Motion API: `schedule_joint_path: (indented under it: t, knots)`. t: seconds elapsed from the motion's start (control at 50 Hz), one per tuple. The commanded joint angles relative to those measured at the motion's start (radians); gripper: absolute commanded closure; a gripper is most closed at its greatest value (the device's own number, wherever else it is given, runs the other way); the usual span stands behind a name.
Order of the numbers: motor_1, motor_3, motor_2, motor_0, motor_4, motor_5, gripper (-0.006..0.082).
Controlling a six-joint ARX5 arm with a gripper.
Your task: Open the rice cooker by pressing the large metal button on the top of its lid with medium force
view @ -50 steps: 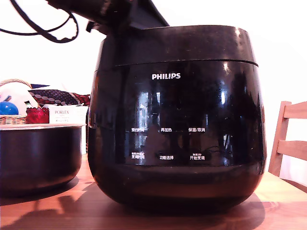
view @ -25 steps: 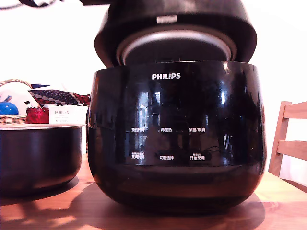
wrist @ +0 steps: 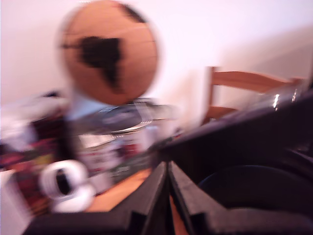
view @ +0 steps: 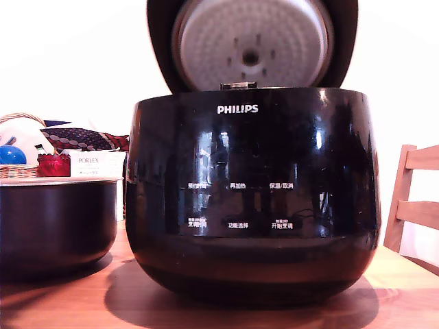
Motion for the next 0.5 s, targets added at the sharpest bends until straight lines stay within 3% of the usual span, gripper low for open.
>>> schedule_joint_path:
  t: [0.0, 0.48]
  knots:
    - [-0.021, -0.006, -0.026, 0.028, -0.006, 0.008, 0.0790]
    - [-0.136, -0.079, -0.026, 0.213, -0.036, 0.011, 0.0790]
